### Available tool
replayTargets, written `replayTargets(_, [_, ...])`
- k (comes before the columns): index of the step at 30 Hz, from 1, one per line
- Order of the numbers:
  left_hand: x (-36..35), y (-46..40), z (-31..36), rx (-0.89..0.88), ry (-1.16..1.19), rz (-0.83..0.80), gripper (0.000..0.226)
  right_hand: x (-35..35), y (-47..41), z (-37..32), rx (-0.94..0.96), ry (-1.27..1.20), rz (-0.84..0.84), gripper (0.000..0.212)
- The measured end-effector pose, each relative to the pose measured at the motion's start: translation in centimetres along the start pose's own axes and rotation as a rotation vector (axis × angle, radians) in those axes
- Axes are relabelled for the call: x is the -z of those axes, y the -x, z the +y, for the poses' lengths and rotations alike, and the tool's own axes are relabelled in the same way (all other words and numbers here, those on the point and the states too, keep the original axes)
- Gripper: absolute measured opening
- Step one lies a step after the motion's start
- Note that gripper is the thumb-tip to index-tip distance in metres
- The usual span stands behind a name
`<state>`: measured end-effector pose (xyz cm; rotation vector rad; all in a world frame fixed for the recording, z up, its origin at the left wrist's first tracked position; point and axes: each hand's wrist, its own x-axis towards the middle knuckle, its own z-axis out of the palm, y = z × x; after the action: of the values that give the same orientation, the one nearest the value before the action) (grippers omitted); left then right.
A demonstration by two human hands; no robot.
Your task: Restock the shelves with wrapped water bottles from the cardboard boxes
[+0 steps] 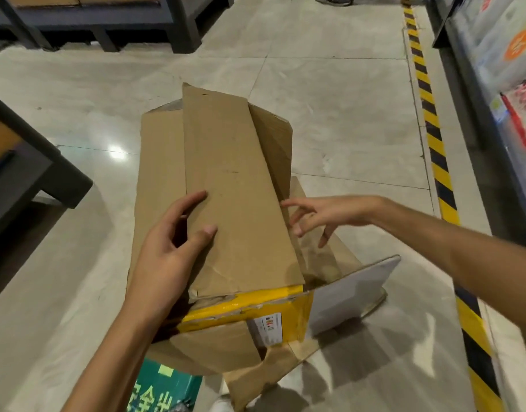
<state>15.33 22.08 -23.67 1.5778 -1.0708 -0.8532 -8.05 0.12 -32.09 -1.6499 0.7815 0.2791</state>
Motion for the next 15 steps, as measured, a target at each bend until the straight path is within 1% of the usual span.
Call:
replayTargets(2, [0.1,0.1,0.0,0.005,-0.008,0.011,0.048,2.0,-1.6,-2.1,0.015,0.046,-0.024,0.095])
replayTargets(3, [0.1,0.1,0.0,0.011,-0.008,0.012,0.048,3.0,-2.6,-3.1,0.026,0.062,0.007,0.096])
replayTargets(5, [-0.1,0.1,0.0,0.01,-0.025,0.002,0.049,5.0,-4.8,-4.6,0.074,0.031,0.148,0.093])
replayTargets(7, [-0.5,0.0,0.2,-0.002,-0.059,0.002,0.049,6.9,-6.8,-5.6,0.119,-0.067,0.319,0.09])
replayTargets(9, [-0.7,-0.2,0.3,-0.014,-0.088,0.0,0.049,8.5,-8.7,-5.7,0.128,-0.156,0.477,0.09])
replayTargets(11, [-0.7,-0.4,0.4,-0.037,-0.119,-0.015,0.048,9.3,-10.1,-4.9,0.135,-0.183,0.591,0.092])
replayTargets(13, [-0.9,-0.5,0.8,-0.075,-0.144,-0.027,0.051,9.6,-11.0,-3.8,0.139,-0.164,0.62,0.093])
replayTargets(15, [-1.5,-0.8,1.4,-0.101,-0.133,-0.037,0.053,9.4,-11.6,-2.7,0.128,-0.131,0.596,0.092])
